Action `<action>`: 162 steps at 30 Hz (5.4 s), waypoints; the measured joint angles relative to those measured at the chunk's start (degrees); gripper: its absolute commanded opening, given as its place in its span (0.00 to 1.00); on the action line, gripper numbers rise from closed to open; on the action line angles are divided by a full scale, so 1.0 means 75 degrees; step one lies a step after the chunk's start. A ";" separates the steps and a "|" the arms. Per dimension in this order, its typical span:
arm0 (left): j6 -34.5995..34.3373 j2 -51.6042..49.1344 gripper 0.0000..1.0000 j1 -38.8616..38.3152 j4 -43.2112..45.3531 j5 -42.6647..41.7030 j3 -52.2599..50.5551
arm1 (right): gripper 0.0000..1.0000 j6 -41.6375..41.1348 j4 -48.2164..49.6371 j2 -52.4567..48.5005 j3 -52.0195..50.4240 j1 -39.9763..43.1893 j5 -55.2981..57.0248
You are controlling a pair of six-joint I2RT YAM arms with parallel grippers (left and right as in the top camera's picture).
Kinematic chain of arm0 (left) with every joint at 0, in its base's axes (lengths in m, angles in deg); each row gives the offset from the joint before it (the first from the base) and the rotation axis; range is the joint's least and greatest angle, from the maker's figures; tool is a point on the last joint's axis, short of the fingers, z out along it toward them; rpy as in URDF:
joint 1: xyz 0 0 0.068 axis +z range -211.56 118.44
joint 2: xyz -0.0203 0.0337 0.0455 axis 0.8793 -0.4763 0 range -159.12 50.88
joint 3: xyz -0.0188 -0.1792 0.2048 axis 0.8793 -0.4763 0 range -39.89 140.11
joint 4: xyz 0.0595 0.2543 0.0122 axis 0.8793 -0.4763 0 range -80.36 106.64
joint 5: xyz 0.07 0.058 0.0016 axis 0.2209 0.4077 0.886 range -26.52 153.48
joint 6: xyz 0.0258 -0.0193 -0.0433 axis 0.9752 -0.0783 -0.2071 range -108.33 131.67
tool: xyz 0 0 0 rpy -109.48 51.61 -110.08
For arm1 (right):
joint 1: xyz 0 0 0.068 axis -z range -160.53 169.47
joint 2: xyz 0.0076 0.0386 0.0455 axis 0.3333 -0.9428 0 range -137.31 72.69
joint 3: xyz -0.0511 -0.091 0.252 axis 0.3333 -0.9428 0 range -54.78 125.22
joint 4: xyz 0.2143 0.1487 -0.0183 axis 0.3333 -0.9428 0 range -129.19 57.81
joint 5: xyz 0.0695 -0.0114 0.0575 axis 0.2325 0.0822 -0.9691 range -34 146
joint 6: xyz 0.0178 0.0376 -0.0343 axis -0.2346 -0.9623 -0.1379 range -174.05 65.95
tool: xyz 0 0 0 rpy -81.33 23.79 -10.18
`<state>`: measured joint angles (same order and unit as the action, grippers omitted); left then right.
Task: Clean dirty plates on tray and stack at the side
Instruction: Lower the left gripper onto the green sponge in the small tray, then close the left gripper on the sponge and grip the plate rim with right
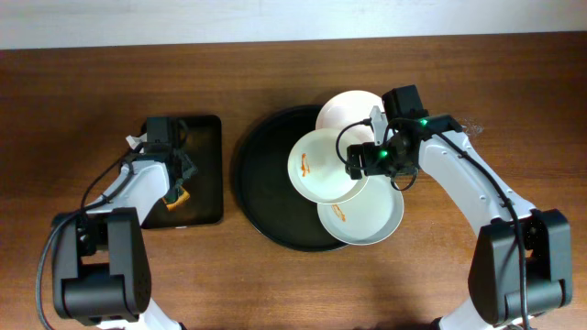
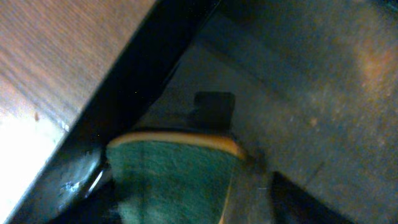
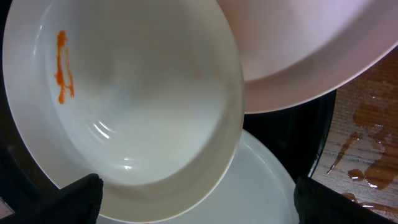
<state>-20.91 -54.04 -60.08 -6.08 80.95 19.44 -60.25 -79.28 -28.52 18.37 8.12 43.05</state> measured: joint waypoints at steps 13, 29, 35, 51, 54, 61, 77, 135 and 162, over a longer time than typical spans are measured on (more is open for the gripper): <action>-0.0009 0.0606 0.30 0.0006 0.1276 -0.1000 0.0017 | 0.99 0.0000 -0.0003 0.0000 0.0000 0.0000 0.0000; 0.1096 0.0606 0.74 -0.0026 0.0720 -0.1912 0.0017 | 0.99 -0.0003 0.0347 0.0000 0.0000 0.0000 0.0000; 0.1839 0.0595 0.77 -0.0032 0.0787 -0.1935 0.0017 | 0.98 -0.0003 0.0376 0.0000 0.0000 0.0000 0.0000; 0.2232 -0.0495 0.00 -0.0032 0.1982 -0.1556 0.0023 | 0.99 0.0003 0.0376 0.0000 0.0003 0.0000 0.0000; 0.2235 -0.0125 0.00 -0.0032 0.1690 -0.1556 0.0023 | 0.99 0.0000 0.0382 -0.0003 0.0000 0.0000 0.0000; 0.2270 0.0460 0.69 -0.0032 0.0449 -0.1687 0.0038 | 0.99 -0.0006 0.0391 0.0000 0.0003 0.0000 0.0000; 0.2267 0.0460 0.65 -0.0032 -0.1416 -0.1408 0.0058 | 0.99 0.0000 0.0367 0.0000 0.0003 0.0000 0.0000; 0.4911 0.0924 0.47 -0.0032 -0.1064 -0.2110 0.0009 | 0.99 0.0000 -0.0460 0.0087 0.0364 0.0000 0.0000; 0.4820 0.0944 0.61 -0.0032 -0.1192 -0.2107 0.0038 | 0.36 -0.0283 0.0866 -0.0667 -0.0143 0.0000 0.0353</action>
<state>15.24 -46.96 -60.32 -15.02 65.15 19.72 -62.37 -72.79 -33.52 17.29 8.12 45.69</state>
